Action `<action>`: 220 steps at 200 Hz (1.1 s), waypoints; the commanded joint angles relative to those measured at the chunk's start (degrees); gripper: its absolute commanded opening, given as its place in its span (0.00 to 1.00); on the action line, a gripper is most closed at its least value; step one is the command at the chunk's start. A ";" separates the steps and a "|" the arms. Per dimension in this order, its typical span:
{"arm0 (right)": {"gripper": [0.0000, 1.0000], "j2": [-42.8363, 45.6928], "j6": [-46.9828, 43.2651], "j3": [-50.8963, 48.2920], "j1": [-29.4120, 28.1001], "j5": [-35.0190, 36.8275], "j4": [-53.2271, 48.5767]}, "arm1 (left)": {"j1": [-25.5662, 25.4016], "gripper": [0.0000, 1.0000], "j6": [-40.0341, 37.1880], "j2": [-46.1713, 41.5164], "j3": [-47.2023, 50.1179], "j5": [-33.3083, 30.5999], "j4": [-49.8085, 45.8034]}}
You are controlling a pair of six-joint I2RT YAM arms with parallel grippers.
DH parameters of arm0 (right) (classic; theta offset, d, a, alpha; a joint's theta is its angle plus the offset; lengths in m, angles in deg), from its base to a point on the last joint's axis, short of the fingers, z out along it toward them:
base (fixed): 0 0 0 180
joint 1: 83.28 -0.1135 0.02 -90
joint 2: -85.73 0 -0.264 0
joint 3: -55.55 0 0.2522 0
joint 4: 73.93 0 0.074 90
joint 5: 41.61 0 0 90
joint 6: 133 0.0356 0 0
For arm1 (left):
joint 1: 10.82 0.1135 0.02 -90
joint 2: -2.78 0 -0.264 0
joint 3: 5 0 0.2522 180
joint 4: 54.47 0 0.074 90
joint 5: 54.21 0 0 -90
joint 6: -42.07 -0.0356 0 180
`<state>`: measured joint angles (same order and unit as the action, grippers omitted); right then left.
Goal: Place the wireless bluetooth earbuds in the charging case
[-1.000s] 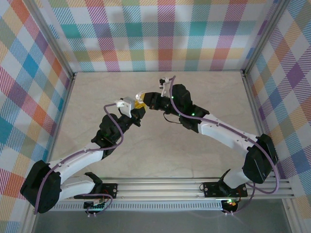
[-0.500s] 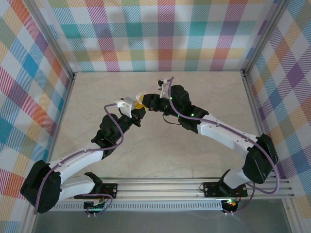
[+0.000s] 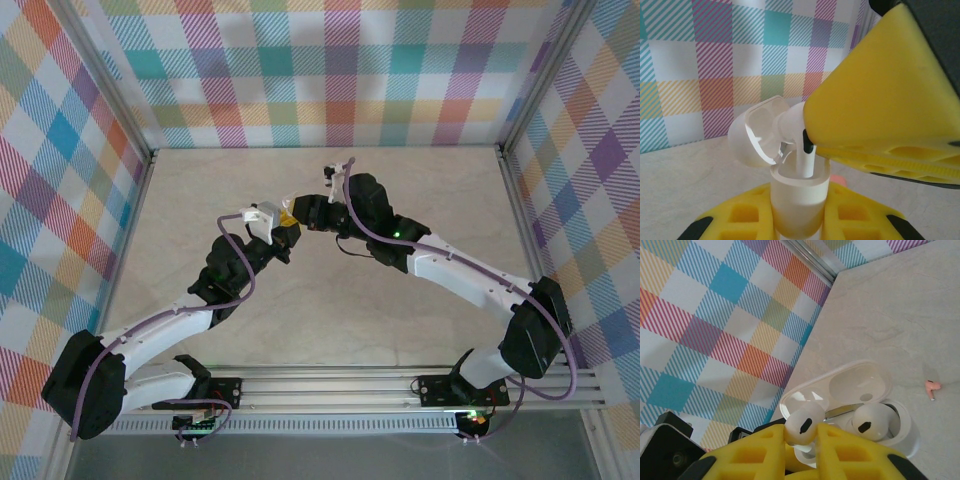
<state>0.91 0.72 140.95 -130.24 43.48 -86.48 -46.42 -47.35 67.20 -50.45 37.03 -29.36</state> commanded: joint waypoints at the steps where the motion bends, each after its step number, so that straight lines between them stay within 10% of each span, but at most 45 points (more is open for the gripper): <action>1: 0.24 -1.06 -1.32 0.34 -0.33 1.04 -7.14 | -0.78 0.00 -0.43 -2.55 -1.67 0.34 7.19; 220: 0.38 -0.66 -8.45 7.27 -0.50 2.29 -15.96 | -0.79 0.00 0.39 -3.61 -1.45 1.73 5.08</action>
<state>0.91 -4.92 145.91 -130.31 44.97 -96.68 -46.42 -47.33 66.42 -50.45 37.86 -30.62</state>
